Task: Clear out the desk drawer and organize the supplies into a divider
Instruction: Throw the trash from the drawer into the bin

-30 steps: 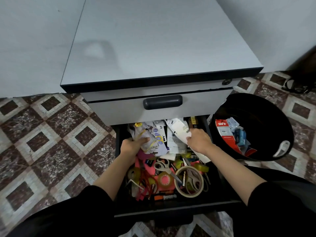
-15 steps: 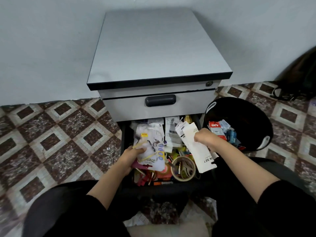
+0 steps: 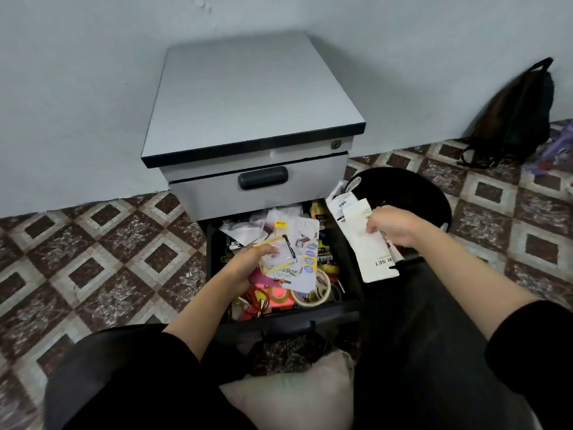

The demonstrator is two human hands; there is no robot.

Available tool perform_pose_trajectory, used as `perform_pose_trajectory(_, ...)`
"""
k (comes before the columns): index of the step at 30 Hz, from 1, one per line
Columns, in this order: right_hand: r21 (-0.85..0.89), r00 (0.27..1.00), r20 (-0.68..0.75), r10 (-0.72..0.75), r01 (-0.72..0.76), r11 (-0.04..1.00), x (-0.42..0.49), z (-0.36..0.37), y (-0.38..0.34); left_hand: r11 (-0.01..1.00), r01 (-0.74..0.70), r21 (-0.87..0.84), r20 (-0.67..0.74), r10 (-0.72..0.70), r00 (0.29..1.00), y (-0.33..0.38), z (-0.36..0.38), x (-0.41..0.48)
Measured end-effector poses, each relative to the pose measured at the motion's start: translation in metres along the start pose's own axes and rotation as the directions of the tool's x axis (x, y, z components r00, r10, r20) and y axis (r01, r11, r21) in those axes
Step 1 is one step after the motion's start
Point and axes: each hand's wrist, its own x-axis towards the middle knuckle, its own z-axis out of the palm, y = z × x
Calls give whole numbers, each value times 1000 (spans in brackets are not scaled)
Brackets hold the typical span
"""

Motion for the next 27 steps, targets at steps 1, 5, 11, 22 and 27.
perform_pose_trajectory(1,4,1000,-13,-2,3,1000,-2,-10,2,1000,-7,2,19,7,1000,4,8,0)
perform_pose_trajectory(5,111,993,-114,0,13,994,-7,-48,13,998,-24,53,26,23,999,19,42,6)
perform_pose_trajectory(11,281,958,-277,74,8,960,-8,-95,34,990,-64,126,41,59,997,36,108,25)
perform_pose_trajectory(22,478,896,-384,223,-13,878,9,-147,80,957,-98,272,85,78,993,48,192,90)
perform_pose_trajectory(27,501,890,-382,249,-27,865,23,-159,94,936,-71,345,147,21,989,61,213,121)
